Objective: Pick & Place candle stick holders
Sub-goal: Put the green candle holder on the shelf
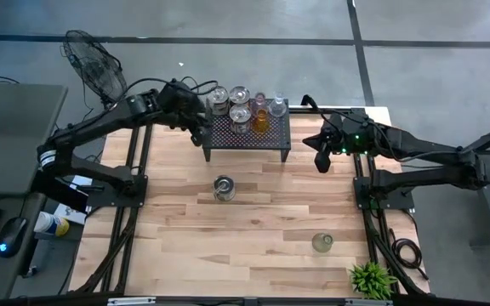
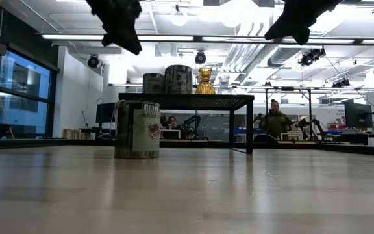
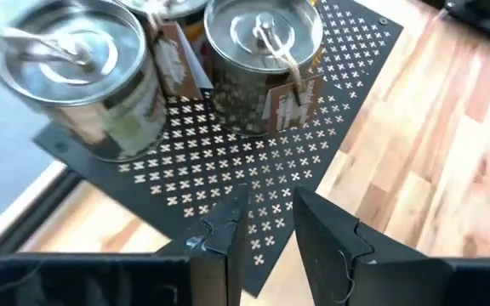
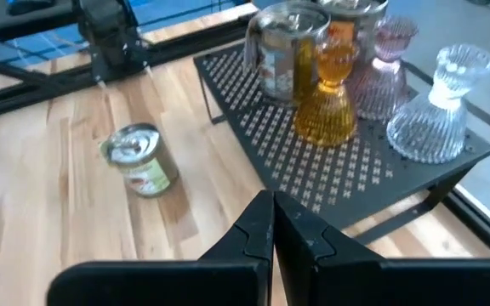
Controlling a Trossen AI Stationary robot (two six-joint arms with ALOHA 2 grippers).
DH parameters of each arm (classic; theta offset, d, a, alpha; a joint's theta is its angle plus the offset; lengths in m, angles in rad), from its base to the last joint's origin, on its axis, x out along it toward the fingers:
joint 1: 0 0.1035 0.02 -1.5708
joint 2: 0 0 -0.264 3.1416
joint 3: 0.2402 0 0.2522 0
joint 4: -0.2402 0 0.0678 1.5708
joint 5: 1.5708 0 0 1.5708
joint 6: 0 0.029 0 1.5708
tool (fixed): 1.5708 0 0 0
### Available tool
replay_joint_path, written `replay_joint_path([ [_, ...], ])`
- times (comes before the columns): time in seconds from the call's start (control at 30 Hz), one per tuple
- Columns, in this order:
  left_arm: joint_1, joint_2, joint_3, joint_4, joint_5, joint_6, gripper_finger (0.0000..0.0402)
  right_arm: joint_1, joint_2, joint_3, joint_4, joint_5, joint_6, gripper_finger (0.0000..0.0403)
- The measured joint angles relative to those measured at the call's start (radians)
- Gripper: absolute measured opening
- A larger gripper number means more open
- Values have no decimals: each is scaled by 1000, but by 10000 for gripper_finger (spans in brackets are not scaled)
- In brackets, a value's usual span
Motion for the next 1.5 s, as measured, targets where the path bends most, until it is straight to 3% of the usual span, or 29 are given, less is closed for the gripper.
replay_joint_path([
  [0.2, -54, -38, 0, -56, -69, -19, 92, 5, -10, 26, -118, -25, 36, 13],
  [0.5, -106, -38, 0, -99, -73, -37, 92, 56, 55, 260, -559, 23, 210, 59],
  [0.73, -105, -40, 0, -120, -69, -11, 92, 110, 137, 366, -789, -106, 335, 56],
  [0.93, -105, -40, 0, -131, -66, 13, 92, 197, 189, 355, -839, -241, 378, 56],
  [1.23, -104, -40, 0, -135, -58, 71, 92, 353, 196, 327, -847, -317, 406, 60],
  [1.37, -104, -40, 0, -146, -24, 100, 92, 412, 199, 327, -847, -388, 448, 92],
  [1.5, -104, -40, 0, -144, 11, 121, 92, 472, 219, 327, -829, -407, 441, 149],
])
